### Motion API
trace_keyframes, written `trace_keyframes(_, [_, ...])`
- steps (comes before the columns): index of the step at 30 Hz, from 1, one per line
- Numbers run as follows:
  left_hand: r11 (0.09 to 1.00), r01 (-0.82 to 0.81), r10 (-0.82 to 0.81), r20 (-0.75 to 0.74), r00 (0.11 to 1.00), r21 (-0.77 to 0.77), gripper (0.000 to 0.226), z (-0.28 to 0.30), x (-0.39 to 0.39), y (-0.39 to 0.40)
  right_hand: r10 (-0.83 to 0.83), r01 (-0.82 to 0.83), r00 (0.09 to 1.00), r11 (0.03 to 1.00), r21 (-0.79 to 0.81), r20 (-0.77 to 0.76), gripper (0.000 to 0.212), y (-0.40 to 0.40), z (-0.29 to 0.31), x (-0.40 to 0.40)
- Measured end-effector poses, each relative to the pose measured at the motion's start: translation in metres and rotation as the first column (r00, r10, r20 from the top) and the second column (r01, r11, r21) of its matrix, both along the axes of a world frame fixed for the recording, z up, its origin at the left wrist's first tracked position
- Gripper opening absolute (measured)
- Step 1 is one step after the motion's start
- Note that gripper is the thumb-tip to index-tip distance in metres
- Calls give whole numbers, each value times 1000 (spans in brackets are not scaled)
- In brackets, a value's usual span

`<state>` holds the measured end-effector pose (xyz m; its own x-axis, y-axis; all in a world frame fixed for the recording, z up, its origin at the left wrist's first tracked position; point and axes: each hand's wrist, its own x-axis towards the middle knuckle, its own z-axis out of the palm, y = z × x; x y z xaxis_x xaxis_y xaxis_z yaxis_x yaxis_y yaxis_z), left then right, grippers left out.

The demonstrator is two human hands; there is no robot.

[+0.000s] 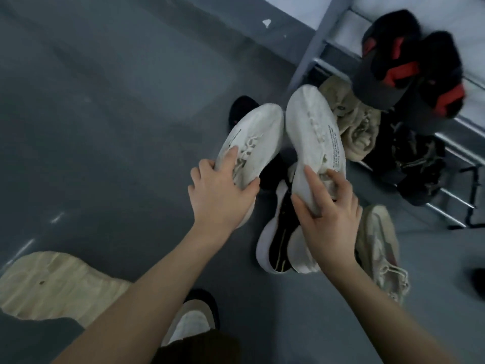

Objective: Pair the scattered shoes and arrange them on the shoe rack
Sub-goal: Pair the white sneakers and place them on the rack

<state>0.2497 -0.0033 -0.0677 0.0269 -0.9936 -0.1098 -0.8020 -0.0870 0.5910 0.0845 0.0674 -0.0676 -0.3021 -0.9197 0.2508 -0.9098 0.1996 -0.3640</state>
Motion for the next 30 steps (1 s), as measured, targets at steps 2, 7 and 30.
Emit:
trace_keyframes(2, [998, 59, -60, -31, 998, -15, 67, 5, -25, 7, -56, 56, 998, 998, -16, 16, 50, 16, 8, -20])
trace_keyframes(7, [970, 236, -238, -18, 971, -49, 60, 13, -86, 31, -197, 199, 978, 980, -25, 73, 50, 67, 13, -70])
trace_keyframes(30, [652, 757, -727, 257, 636, -28, 113, -22, -135, 87, -396, 359, 863, 918, 171, 314, 98, 154, -78, -156])
